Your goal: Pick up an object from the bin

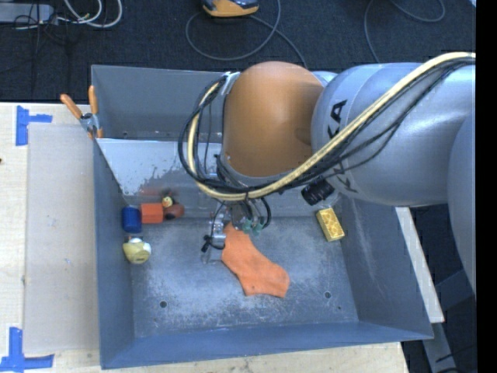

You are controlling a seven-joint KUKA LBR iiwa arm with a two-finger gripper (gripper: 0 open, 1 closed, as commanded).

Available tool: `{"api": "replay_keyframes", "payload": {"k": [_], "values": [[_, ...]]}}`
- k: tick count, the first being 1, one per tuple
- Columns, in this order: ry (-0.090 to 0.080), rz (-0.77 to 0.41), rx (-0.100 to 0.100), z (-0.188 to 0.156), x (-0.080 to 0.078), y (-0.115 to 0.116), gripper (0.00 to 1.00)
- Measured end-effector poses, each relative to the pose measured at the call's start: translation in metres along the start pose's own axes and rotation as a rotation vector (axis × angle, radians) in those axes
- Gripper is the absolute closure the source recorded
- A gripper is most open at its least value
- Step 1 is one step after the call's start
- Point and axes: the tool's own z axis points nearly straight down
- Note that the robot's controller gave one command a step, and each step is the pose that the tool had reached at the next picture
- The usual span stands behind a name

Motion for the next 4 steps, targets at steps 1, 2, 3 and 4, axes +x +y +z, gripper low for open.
{"api": "replay_keyframes", "payload": {"k": [1,2,3,4], "values": [[0.0,-0.01,0.0,0.043,0.007,-0.009,0.0],[0.01,0.023,0.003,0.047,0.014,-0.029,0.0],[-0.005,0.006,-0.001,0.067,0.01,-0.046,0.0],[0.016,0.047,0.004,0.082,0.007,-0.069,0.0]]}}
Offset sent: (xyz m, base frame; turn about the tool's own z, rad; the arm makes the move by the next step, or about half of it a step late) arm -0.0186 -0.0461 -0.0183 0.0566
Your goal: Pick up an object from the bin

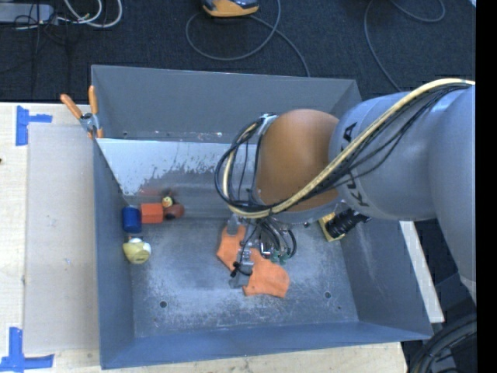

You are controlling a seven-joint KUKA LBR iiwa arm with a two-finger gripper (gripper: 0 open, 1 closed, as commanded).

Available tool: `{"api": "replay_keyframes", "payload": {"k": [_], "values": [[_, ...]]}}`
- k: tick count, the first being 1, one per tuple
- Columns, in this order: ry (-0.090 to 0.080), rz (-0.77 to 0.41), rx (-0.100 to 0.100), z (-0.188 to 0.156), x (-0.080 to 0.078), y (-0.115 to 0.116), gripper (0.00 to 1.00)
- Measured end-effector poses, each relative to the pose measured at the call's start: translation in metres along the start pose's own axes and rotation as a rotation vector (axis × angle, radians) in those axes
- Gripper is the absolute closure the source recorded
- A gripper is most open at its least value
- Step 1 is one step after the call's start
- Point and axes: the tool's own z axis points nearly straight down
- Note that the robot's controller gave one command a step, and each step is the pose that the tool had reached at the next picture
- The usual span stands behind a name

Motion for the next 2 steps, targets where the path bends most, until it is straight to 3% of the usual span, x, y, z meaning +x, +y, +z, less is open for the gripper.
{"api": "replay_keyframes", "payload": {"k": [1,2], "values": [[-0.022,0.016,-0.006,0.002,0.001,-0.027,0.0],[-0.006,0.147,-0.002,0.041,-0.001,-0.055,0.0]]}}
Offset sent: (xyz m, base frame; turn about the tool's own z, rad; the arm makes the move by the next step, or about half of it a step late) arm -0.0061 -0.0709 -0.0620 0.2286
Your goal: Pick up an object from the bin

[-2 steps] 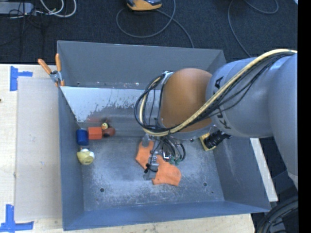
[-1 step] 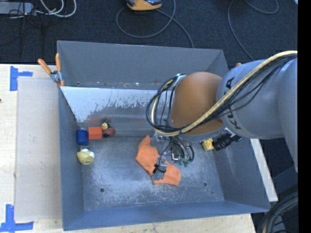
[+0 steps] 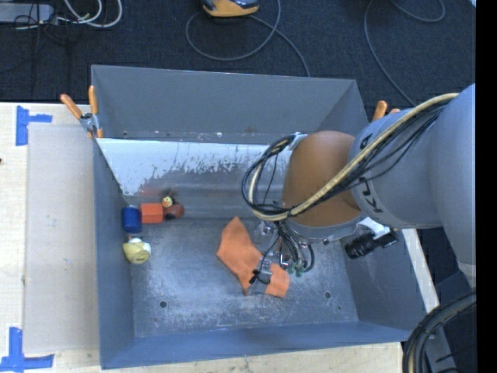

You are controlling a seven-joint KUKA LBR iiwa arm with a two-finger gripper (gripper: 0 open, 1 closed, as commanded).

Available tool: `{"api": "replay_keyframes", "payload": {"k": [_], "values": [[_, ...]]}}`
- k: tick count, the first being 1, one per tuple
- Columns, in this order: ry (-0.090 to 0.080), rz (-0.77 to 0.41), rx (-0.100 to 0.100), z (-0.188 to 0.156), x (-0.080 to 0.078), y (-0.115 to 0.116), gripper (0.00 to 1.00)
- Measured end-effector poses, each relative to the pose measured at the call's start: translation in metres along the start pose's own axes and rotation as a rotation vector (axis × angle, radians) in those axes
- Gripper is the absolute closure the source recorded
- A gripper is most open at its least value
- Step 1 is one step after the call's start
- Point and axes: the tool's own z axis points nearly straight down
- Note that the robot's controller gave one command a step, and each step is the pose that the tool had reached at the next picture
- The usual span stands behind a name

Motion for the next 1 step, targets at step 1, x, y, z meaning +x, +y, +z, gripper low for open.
{"api": "replay_keyframes", "payload": {"k": [1], "values": [[-0.012,-0.035,-0.006,0.0209,-0.0112,-0.0104,1.0]]}}
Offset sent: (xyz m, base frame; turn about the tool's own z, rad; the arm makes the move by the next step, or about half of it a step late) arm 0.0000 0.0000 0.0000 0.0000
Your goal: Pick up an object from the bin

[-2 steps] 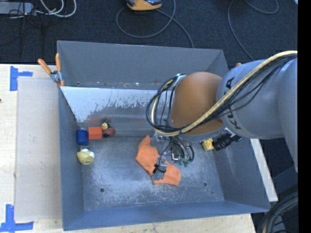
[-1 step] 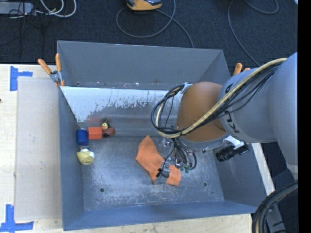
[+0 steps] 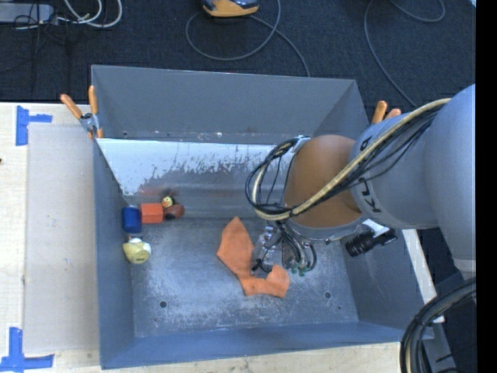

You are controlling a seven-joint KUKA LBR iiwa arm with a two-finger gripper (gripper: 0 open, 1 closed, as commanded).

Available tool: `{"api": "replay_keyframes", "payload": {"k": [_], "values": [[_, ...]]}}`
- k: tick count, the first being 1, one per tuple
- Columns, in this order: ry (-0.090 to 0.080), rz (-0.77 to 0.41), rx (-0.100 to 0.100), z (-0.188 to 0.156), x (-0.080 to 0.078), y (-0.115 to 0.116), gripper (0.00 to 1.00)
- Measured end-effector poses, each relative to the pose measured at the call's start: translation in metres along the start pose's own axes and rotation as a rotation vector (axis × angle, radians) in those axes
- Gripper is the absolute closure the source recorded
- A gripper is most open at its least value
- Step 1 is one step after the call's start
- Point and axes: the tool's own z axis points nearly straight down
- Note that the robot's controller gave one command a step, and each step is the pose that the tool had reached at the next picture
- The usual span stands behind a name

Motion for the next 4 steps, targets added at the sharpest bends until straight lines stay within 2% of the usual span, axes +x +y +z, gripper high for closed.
{"api": "replay_keyframes", "payload": {"k": [1,2,3,4], "values": [[0.0,0.002,0.0,0.0,-0.0001,-0.0003,0.0],[0.0,0.004,0.0,0.0,-0.0002,-0.0006,1.0],[0.0,0.005,0.0,-0.0001,-0.0002,-0.0004,0.0],[-0.001,0.006,0.0,-0.0001,-0.0002,-0.0003,1.0]]}}
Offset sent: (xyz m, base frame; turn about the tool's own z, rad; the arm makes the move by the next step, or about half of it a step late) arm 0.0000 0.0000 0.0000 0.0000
